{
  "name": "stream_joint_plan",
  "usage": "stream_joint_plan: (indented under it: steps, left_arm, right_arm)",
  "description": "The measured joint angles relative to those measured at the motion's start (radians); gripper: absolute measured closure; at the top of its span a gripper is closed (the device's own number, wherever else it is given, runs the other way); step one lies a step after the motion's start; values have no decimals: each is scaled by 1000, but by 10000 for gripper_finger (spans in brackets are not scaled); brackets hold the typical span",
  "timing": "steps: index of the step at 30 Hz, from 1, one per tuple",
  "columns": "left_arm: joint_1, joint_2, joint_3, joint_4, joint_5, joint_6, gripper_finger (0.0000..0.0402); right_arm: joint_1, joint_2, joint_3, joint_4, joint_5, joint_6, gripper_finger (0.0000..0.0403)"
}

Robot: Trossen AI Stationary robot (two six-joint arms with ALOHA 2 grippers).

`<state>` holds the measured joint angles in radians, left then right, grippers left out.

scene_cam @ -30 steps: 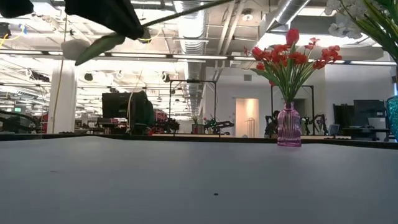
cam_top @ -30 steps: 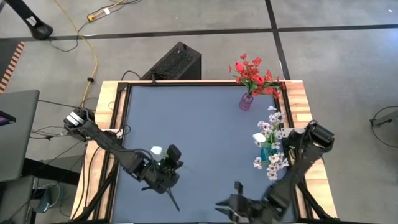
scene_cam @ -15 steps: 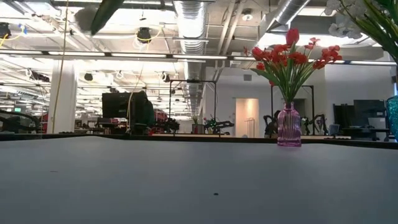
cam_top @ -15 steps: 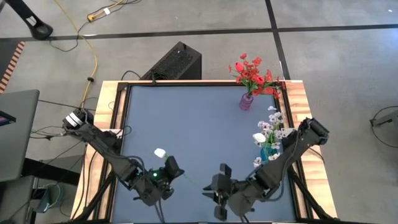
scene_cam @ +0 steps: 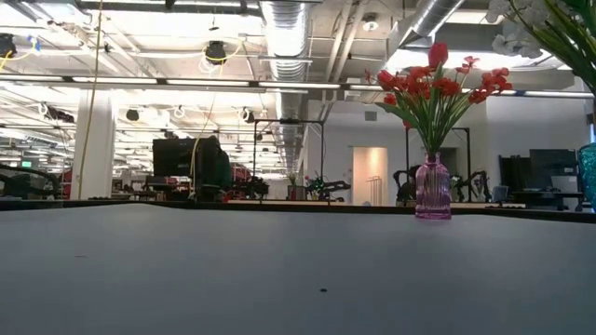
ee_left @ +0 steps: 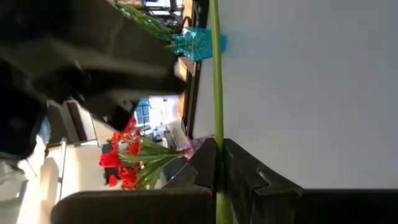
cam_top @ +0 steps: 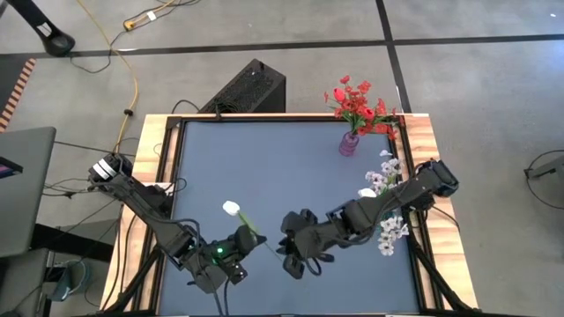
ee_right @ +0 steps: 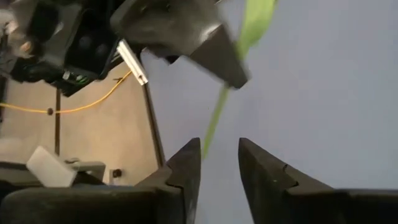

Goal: Sort flowers into vase by color
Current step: Put the white tulip into the blue vase

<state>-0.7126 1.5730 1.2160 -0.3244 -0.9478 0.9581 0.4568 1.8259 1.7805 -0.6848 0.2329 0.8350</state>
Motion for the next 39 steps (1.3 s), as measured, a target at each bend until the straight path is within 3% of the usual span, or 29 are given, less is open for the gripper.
stream_joint_plan:
  steps: [8,15,32,39]
  left_arm:
    - [16,0,0,0,-2,25,401]
    - [57,0,0,3,6,40,401]
    - [65,0,0,47,-4,81,401]
    - [65,0,0,47,-7,85,401]
  right_arm:
    - [-22,10,-2,-14,-17,-8,217]
    - [-28,11,-3,-6,-27,-29,208]
    - [-54,11,-3,-23,-48,-35,238]
    - [-54,11,-3,-23,-48,-35,291]
